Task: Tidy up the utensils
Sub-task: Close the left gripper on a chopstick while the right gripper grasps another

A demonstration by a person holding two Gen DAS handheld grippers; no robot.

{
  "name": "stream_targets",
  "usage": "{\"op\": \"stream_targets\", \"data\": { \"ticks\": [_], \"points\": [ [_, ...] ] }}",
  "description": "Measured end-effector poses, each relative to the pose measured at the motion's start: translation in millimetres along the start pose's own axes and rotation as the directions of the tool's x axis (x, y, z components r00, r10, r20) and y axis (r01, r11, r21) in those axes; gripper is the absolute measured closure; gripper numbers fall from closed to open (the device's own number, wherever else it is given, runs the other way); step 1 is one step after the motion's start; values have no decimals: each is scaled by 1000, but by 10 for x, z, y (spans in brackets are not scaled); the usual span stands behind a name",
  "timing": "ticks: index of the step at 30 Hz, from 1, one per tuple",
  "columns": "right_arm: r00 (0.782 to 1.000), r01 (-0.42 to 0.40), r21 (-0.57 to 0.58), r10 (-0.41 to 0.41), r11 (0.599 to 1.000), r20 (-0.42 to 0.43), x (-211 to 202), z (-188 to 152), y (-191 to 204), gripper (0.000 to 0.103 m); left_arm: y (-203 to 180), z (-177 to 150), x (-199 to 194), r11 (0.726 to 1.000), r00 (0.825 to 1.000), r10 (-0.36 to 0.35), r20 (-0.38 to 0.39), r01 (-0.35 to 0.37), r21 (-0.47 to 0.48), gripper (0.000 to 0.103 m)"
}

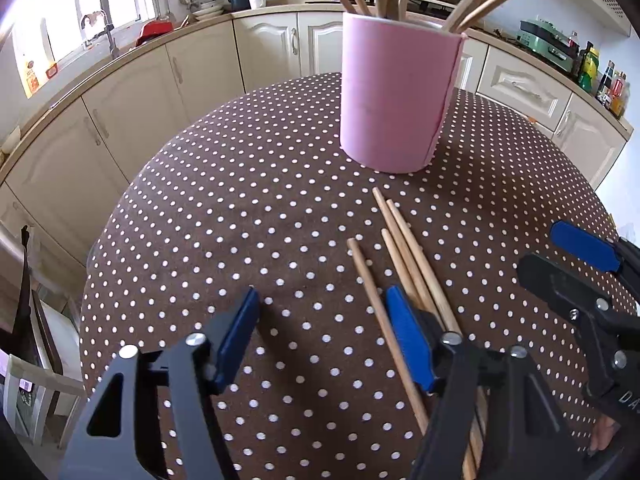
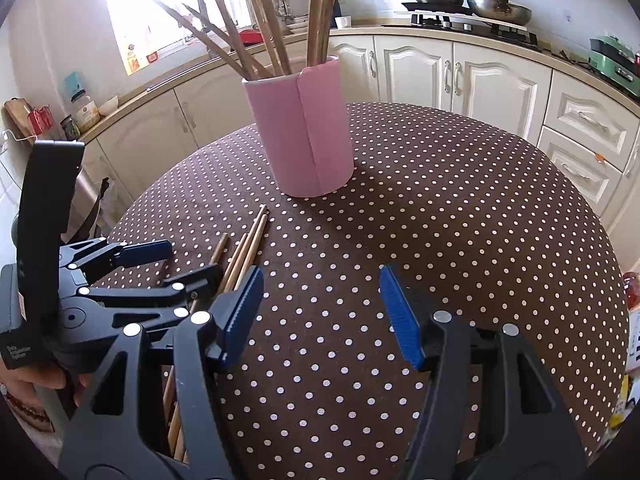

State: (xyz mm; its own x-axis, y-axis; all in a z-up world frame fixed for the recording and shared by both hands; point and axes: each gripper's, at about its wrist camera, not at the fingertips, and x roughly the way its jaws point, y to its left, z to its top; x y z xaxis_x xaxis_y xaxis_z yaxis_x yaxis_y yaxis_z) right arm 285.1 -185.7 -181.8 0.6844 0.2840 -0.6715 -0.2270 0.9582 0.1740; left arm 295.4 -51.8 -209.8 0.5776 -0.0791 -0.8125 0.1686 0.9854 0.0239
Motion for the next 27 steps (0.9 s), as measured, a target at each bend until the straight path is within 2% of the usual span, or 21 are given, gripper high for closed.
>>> {"op": "stream_targets", "data": {
  "ticks": [2,13,19,27],
  "points": [
    [1000,-2,-5,2,1000,-4,10,-4,16,43,26,15,-10,1000,1000,1,-2,-1,3,53],
    [998,-11,-38,9,999,-54,145,4,165,43,395,-14,22,999,999,-36,11,36,-12,85],
    [996,-20,-55,15,998,-84,244,50,269,43,646,-5,73,993,995,-99,19,100,-60,90],
    [991,-55,-89,43,995,-129,391,159,434,43,680,-14,85,990,993,-115,18,116,-85,90]
  ]
}}
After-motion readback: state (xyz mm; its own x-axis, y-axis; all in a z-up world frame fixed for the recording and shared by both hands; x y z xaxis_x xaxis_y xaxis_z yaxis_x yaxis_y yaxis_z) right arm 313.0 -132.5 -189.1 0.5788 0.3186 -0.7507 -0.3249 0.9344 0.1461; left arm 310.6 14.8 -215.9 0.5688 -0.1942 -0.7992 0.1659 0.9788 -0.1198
